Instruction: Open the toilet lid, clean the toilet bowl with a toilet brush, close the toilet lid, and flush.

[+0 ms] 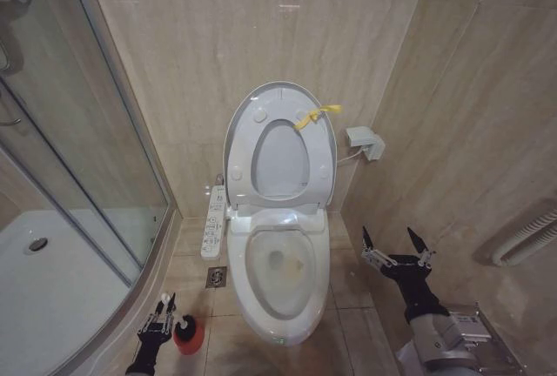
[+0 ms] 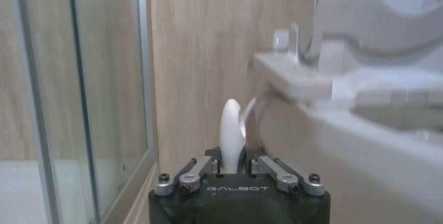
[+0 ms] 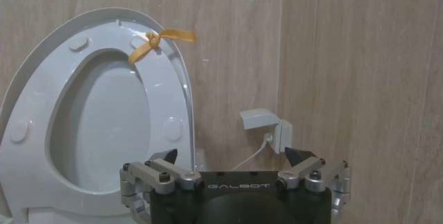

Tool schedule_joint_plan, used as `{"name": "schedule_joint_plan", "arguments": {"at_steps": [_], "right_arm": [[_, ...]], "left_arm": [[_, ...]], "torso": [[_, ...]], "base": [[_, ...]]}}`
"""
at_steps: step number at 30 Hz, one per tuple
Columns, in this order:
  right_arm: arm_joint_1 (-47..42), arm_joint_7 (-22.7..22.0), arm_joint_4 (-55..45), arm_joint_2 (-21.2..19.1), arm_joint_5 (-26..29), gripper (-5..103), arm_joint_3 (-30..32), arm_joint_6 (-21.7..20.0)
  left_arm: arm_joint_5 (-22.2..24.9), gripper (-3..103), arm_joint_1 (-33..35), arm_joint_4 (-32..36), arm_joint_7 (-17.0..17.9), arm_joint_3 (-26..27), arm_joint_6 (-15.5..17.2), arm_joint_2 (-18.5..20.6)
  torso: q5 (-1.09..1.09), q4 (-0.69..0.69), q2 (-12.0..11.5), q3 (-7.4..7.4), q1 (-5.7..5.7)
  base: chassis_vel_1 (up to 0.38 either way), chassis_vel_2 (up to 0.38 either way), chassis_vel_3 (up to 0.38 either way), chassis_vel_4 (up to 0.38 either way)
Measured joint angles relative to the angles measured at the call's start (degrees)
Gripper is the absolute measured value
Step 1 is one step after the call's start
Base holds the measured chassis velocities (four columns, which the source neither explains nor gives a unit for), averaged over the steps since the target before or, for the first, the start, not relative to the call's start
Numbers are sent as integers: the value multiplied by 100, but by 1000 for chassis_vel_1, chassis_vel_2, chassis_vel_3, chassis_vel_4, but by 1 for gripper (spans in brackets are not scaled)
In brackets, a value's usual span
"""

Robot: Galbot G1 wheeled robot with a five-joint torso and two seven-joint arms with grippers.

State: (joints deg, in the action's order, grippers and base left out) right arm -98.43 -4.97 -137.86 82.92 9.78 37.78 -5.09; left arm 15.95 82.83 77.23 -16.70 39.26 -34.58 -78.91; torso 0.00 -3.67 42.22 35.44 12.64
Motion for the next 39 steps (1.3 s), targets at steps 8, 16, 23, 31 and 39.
{"name": "schedule_joint_plan", "arguments": {"at_steps": [8,16,23,31,39], "right_arm": [[0,1,0,0,0,100,0,0],[0,0,0,0,0,100,0,0],[0,0,0,0,0,100,0,0],[0,0,0,0,0,100,0,0],[0,0,-1,0,0,100,0,1]], "left_arm": [[560,22,1526,1885,84,149,46,53],[663,22,2579,3563,126,275,-132,-114],[488,22,2757,4907,309,56,493,-195],[772,22,2362,5896,-67,11,1316,110],[2139,22,1510,5080,-873,41,1758,944]], "torso": [[0,3,0,-1,-1],[1,2,1,-1,-1],[0,2,1,0,-1],[1,1,0,0,1],[-1,1,0,0,1]], "base": [[0,0,0,0],[0,0,0,0],[0,0,0,0],[0,0,0,0],[0,0,0,0]]}}
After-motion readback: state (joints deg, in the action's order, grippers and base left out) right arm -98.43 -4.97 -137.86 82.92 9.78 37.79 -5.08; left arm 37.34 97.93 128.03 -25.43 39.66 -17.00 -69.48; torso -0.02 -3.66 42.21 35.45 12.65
